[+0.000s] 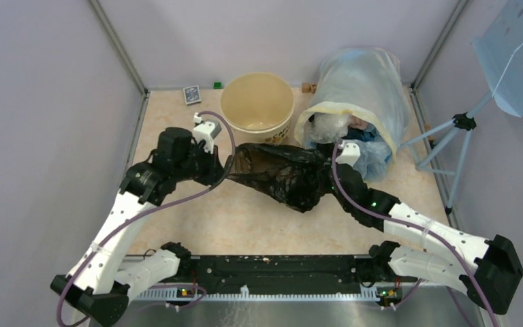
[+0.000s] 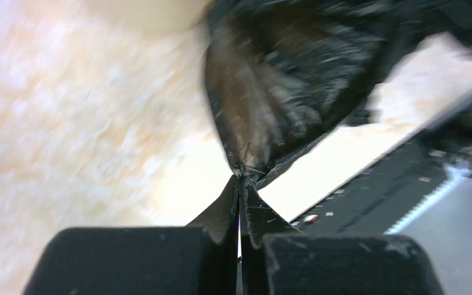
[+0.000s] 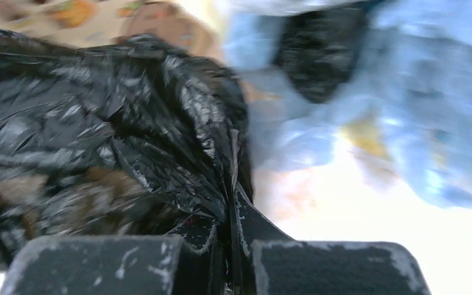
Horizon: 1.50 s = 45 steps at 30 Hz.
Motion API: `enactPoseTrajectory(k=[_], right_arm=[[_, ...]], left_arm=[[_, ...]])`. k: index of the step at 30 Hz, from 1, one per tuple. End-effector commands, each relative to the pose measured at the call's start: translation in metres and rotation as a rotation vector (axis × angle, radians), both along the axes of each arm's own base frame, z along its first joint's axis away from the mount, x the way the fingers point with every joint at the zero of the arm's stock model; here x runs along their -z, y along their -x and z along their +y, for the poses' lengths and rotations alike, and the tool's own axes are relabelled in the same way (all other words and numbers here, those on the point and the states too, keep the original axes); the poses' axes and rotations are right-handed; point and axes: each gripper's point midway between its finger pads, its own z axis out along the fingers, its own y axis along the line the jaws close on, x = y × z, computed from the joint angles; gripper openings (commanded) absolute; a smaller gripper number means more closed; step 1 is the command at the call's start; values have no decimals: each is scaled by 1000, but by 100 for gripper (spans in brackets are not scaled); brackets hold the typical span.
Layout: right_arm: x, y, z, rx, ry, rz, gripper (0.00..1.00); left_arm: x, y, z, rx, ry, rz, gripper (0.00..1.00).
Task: Put the trash bags into the trash bin
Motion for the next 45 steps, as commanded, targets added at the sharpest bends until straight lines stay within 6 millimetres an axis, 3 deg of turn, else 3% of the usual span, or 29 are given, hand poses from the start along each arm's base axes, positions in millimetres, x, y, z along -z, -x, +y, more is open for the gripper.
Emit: enactPoseTrajectory(k=[1,6,9,11,13,15,17,18,20,22,25,28,32,35,38,45], right_arm=[[-12,-3,-82,387,175,-2,0],[-23,5,-116,556,220,-4,0],[-32,7,-120,551,219,-24,0],[-36,6,-115,500,209,-36,0],[-38,6,-96,358,205,-43,1],[-38,11,-60,108,187,-56,27],[-37,25,-25,-132,132,-73,47],[-39,32,-12,-208,96,-79,51],[-37,42,5,-315,56,-70,41],[-34,44,11,-349,55,-54,35],[-30,46,19,-395,69,-35,36],[-30,52,29,-463,63,-32,37],[-27,59,41,-542,55,-5,42],[-22,61,40,-538,61,23,53],[-20,64,38,-534,45,30,56],[-14,69,30,-504,24,35,66]], left_arm=[[72,-15,59,-265,-306,112,0],[91,-29,79,-411,-371,105,0],[94,-39,93,-511,-413,81,0],[93,-46,97,-561,-405,49,0],[90,-52,99,-594,-386,21,0],[89,-55,95,-584,-361,5,0],[88,-56,76,-483,-298,-16,0],[86,-54,62,-406,-251,-24,0],[82,-46,37,-269,-166,-27,4],[74,-35,14,-109,-101,-42,22],[58,-24,-7,34,-18,-90,47],[44,-17,-27,157,66,-157,60],[38,-11,-60,287,127,-184,66],[53,-15,-87,323,-2,-221,71],[71,-14,-115,395,-128,-251,76],[91,-41,-137,403,-222,-287,88]])
